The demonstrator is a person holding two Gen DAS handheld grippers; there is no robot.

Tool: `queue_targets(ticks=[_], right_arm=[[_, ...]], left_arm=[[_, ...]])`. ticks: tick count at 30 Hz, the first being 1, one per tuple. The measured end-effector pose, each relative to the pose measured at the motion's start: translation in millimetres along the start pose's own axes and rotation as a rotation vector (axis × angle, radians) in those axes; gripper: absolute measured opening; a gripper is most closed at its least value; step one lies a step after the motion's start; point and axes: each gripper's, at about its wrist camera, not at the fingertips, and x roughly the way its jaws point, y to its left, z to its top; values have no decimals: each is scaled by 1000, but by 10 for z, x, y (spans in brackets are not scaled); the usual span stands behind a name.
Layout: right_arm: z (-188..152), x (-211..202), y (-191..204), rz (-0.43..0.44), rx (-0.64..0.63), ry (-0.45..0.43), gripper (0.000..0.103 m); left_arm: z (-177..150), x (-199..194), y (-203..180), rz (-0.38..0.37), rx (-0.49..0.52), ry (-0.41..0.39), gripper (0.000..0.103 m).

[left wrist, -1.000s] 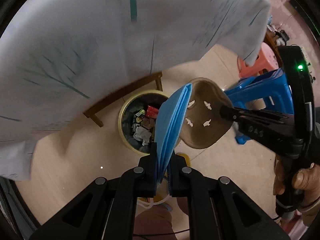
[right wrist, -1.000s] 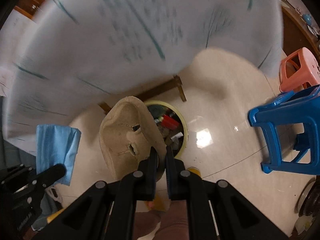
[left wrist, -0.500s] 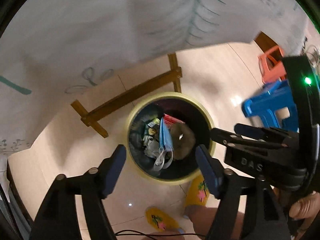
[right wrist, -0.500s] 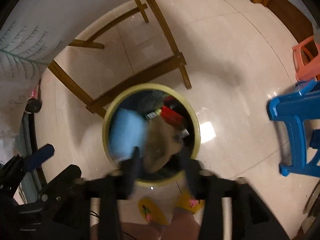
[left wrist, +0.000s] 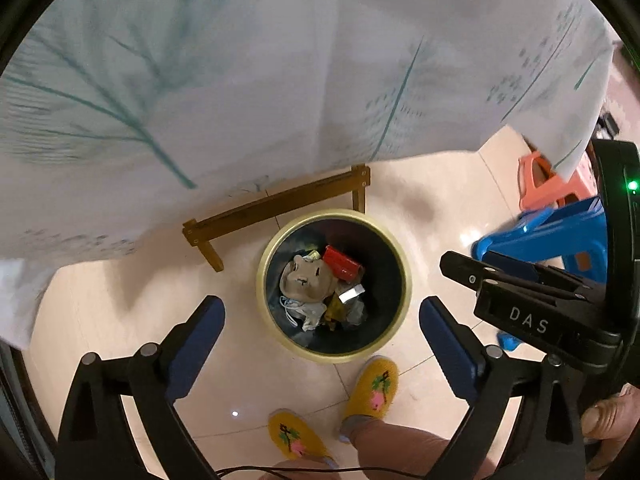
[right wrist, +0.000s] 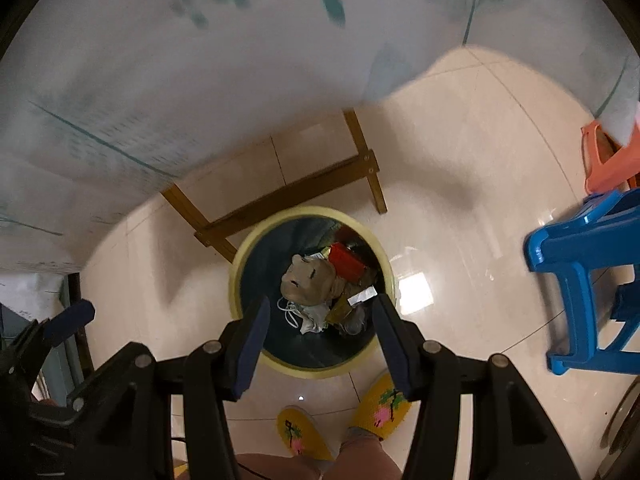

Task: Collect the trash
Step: 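Raise both empty tools back toward the table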

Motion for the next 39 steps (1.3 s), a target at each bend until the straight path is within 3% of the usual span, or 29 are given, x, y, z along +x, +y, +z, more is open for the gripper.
queue_targets(ticks=[6, 14, 19, 30, 39], right_arm=[[0, -502, 115, -7, -20, -8, 65], [-40, -1389, 333, 6, -64, -17, 66], [21, -1919, 446, 36, -78, -36, 66], [447, -2843, 839, 100, -206, -165, 66], [953, -3206, 1077, 149, -335, -241, 66]], left_arm=[[35, -586, -43, -20, -10, -19, 102], [171, -1496, 22, -18, -35, -74, 102], [340, -2116, 101, -15, -50, -167, 102], [701, -3115, 123, 28, -49, -374, 102], [1045, -3530, 44, 110, -12, -420, 102]])
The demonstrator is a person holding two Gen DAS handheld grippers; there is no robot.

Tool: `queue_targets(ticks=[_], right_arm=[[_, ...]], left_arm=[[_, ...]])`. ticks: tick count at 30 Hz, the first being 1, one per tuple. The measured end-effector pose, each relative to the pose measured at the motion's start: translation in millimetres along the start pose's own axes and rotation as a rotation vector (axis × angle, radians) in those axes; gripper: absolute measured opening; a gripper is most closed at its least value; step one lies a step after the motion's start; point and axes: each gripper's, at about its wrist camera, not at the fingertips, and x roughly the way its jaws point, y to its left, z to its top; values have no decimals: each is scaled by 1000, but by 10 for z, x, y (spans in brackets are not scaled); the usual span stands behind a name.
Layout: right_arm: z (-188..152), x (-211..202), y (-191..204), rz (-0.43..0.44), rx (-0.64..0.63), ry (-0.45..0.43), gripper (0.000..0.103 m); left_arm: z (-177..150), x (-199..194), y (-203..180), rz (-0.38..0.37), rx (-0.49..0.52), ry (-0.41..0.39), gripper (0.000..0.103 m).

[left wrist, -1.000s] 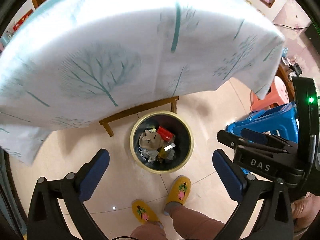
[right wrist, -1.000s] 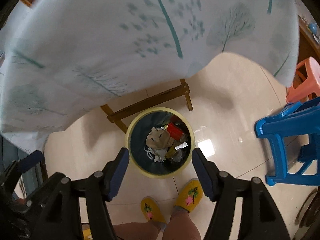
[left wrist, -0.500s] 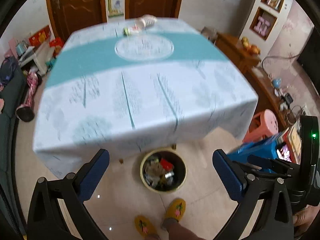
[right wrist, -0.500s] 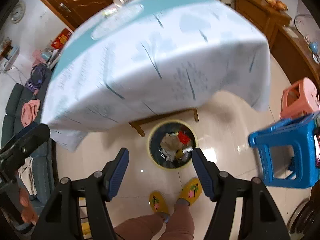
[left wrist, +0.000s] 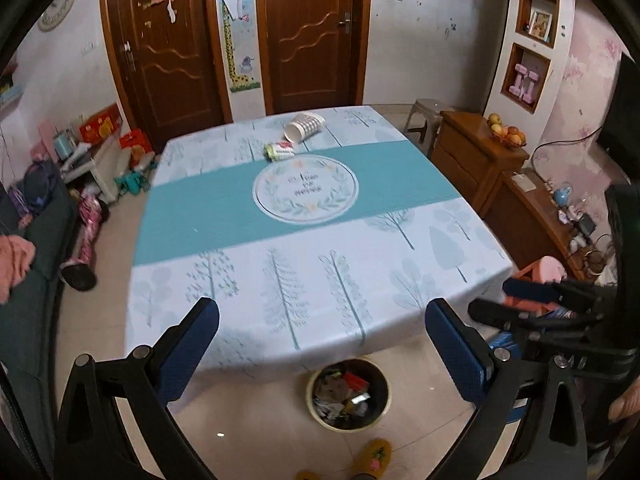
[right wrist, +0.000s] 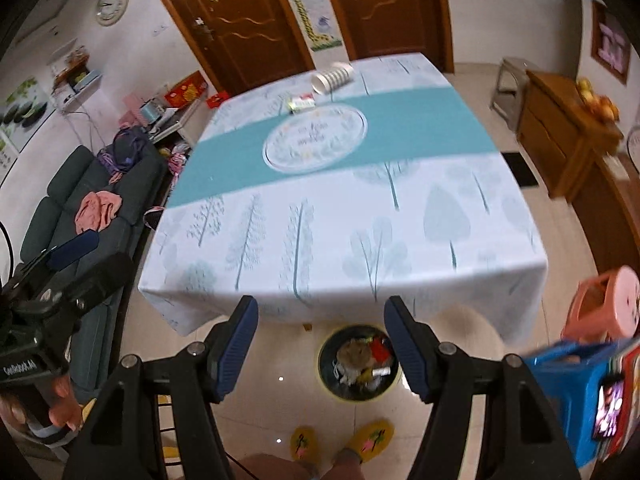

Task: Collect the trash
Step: 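Raise both empty tools back toward the table, then grasp the red-printed snack packet with the left tool while the right tool grasps the checkered paper cup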

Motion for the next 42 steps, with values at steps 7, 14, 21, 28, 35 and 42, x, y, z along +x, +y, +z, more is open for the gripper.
queue_targets(ticks=[7, 14, 21, 28, 35, 42], right_arm=[[513, -78, 54, 5, -83, -54, 66], [1047, 10, 76, 16, -95, -74, 66], [1716, 247, -31, -10, -33, -90, 66], [2418, 807, -310, -50, 107, -63, 66], [2854, 1568, -564, -80, 256, -11, 66], [3097, 2140, -641, -91, 322, 44, 66]], left_arm=[[487, -49, 176, 71, -3, -35, 102], [1154, 98, 370, 78, 72, -52, 102], [1910, 744, 578, 36, 166, -10, 102], [2512, 1983, 749, -50, 249, 148, 102], [2762, 3209, 739, -66, 358, 261, 99], [2830, 4194, 768, -103, 379, 374, 92]])
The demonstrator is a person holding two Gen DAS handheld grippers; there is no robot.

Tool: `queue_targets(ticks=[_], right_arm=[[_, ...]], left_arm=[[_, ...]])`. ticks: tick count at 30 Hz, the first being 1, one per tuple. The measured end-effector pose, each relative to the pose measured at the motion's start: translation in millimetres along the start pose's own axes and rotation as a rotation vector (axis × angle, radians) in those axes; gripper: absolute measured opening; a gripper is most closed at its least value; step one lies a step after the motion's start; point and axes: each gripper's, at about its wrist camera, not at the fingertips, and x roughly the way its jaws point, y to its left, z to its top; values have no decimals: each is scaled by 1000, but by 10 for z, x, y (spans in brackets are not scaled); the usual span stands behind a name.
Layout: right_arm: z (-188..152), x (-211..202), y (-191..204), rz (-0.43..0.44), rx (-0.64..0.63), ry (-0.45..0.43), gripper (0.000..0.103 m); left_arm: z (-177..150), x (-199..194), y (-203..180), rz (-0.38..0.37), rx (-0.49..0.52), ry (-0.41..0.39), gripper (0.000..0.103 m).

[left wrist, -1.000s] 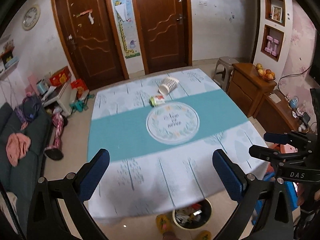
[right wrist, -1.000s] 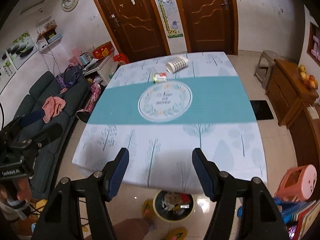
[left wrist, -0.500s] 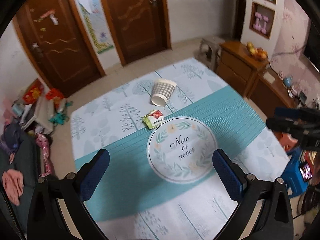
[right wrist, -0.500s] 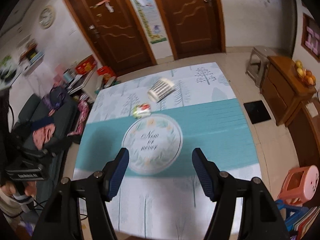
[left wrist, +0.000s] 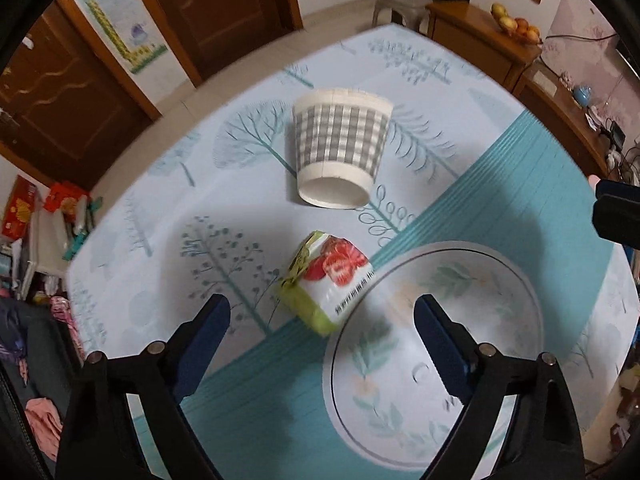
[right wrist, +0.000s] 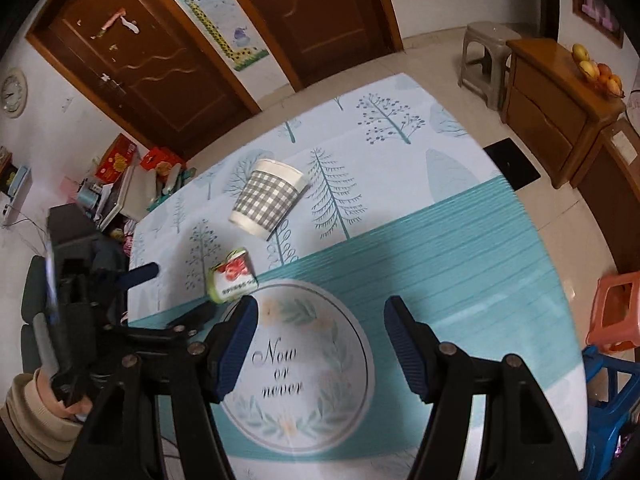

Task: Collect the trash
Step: 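Grasp the red-printed snack packet with the left tool while the right tool grasps the checkered paper cup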

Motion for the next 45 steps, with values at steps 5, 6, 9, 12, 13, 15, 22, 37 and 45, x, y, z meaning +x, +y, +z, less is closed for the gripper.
queue_targets(ticks=[5, 6, 9, 12, 13, 15, 22, 37, 45], right_arm=[[119, 238, 38, 4, 37, 22, 66], [142, 288, 47, 2, 41, 26, 66], [180, 402, 74, 8, 55, 40, 66], [209, 510, 88, 18, 67, 53, 66], [220, 543, 98, 23, 70, 58, 66], [250, 616, 121, 29, 78, 65, 66], [440, 880, 242, 80, 126, 73, 66], [863, 1549, 385, 128, 263, 83, 66], [743, 1450, 510, 156, 183, 30, 31]], left_arm=[[44, 311, 12, -47, 10, 34, 85], [43, 359, 16, -57, 11, 42, 80], [30, 479, 18, -74, 1, 61, 68], [26, 560, 74, -90, -32, 59, 59], [23, 572, 107, -99, -46, 51, 56], [9, 576, 161, -99, -62, 36, 46], [-57, 505, 515, -118, -173, -18, 19], [11, 299, 1244, -217, -431, -113, 18], [-79, 192, 1189, -224, -444, -119, 18]])
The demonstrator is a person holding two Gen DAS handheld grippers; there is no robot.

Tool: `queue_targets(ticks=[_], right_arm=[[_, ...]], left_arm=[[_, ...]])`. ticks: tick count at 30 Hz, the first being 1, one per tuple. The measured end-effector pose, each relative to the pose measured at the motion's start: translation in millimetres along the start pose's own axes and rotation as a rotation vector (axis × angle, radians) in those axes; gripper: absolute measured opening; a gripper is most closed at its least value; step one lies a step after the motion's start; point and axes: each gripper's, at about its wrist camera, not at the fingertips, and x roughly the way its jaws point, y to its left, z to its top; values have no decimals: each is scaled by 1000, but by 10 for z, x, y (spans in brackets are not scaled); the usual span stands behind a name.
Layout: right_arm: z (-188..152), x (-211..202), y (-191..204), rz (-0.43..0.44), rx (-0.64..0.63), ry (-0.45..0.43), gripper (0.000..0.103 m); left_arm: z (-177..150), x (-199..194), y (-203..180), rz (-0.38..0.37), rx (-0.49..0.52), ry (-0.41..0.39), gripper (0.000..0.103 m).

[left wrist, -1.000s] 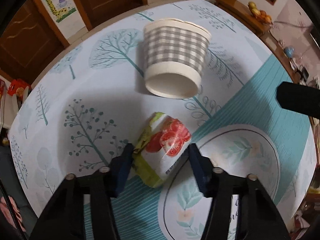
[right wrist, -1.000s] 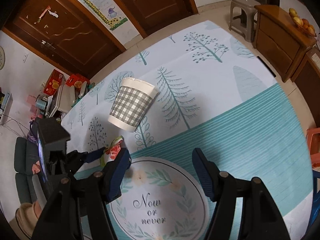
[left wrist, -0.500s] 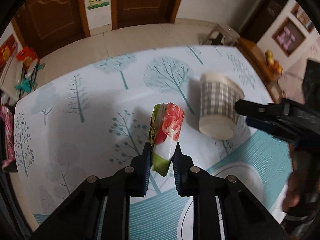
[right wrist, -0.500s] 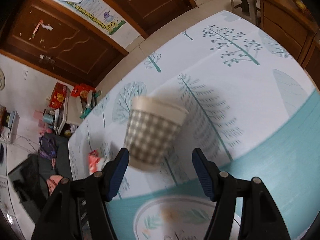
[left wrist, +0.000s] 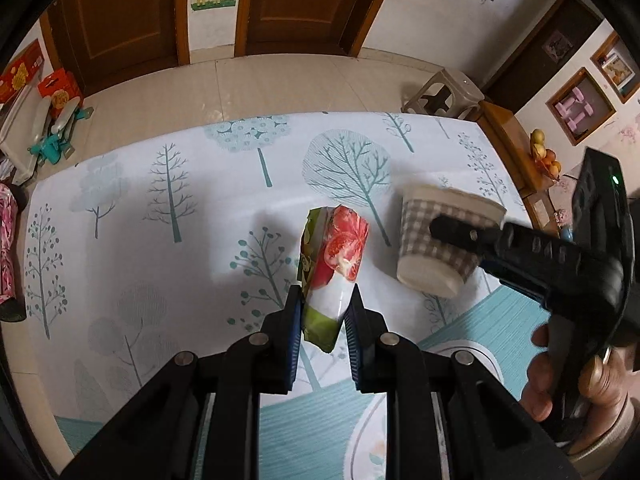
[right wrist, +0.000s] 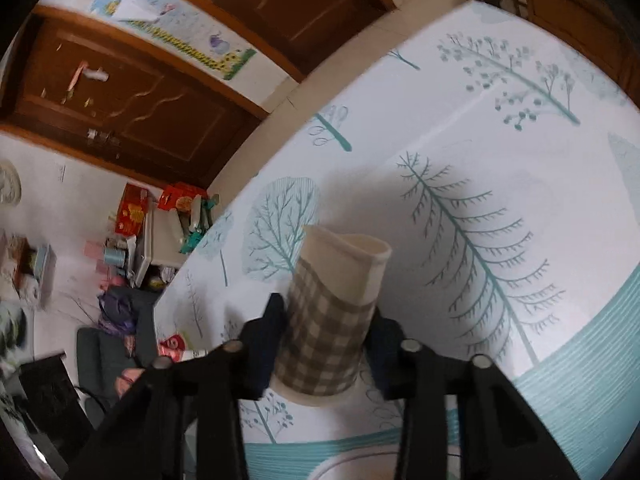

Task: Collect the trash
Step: 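Grasp the red-printed snack packet with the left tool while the right tool grasps the checkered paper cup, then carry the packet and cup over the bin and open both tools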

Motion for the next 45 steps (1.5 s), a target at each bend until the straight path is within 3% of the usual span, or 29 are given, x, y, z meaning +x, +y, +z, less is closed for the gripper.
queue_targets(ticks=[10, 23, 37, 45], right_arm=[[-692, -1151, -205, -46, -123, -110, 28], [-2055, -2487, -882, -88, -253, -129, 27], [-3285, -3110, -1687, -48, -393, -32, 27], [-3780, -3077, -2046, -64, -420, 61, 27]], left_arm=[[-529, -536, -578, -41, 77, -40, 18], [-2106, -1180, -1633, -75, 119, -28, 18], [-3970, -1443, -2403, 6, -12, 11, 18], [-4609, -1381, -2582, 42, -30, 54, 18]])
